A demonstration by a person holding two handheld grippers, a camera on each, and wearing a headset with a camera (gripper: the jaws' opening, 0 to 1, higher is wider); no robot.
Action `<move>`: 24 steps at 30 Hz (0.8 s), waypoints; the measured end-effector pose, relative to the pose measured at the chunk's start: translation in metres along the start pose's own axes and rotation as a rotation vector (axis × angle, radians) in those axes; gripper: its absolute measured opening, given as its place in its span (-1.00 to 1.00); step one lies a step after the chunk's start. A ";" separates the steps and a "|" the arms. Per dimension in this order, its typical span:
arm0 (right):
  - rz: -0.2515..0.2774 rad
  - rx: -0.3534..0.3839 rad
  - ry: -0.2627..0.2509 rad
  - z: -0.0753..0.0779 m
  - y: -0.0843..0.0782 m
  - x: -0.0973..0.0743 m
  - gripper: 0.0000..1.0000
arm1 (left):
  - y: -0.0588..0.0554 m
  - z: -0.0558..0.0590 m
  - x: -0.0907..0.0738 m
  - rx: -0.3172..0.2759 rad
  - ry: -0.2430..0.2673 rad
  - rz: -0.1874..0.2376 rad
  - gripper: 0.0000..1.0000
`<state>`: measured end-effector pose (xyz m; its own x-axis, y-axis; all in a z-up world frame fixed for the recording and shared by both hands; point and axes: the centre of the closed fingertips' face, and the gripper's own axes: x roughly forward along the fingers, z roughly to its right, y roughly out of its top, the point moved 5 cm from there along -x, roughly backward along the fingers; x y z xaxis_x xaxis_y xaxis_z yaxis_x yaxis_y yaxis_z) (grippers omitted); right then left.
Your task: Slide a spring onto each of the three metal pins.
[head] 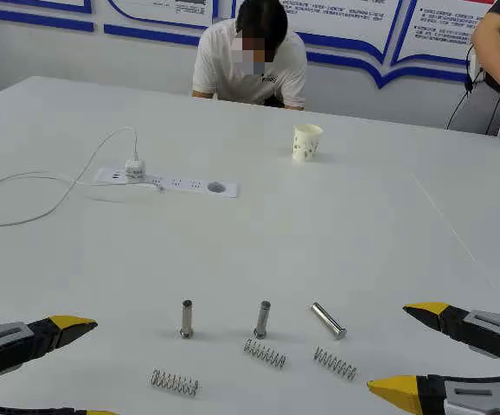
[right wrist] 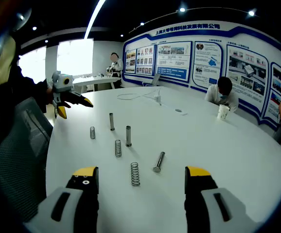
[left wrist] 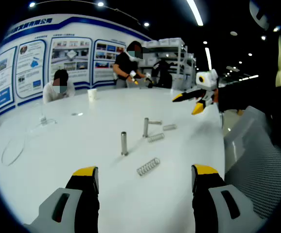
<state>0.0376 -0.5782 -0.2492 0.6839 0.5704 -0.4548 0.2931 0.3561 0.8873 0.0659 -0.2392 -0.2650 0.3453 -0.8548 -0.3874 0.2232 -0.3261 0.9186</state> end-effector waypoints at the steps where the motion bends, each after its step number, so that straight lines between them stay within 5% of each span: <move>1: -0.001 0.000 0.000 0.000 0.000 0.000 0.46 | 0.000 0.000 0.000 0.000 -0.001 0.001 0.59; 24: -0.008 0.007 -0.003 0.000 -0.002 0.000 0.44 | -0.001 0.002 0.001 -0.004 0.001 0.001 0.59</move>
<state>0.0370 -0.5785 -0.2506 0.6836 0.5649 -0.4621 0.3036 0.3557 0.8839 0.0642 -0.2401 -0.2659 0.3465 -0.8546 -0.3868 0.2267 -0.3239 0.9186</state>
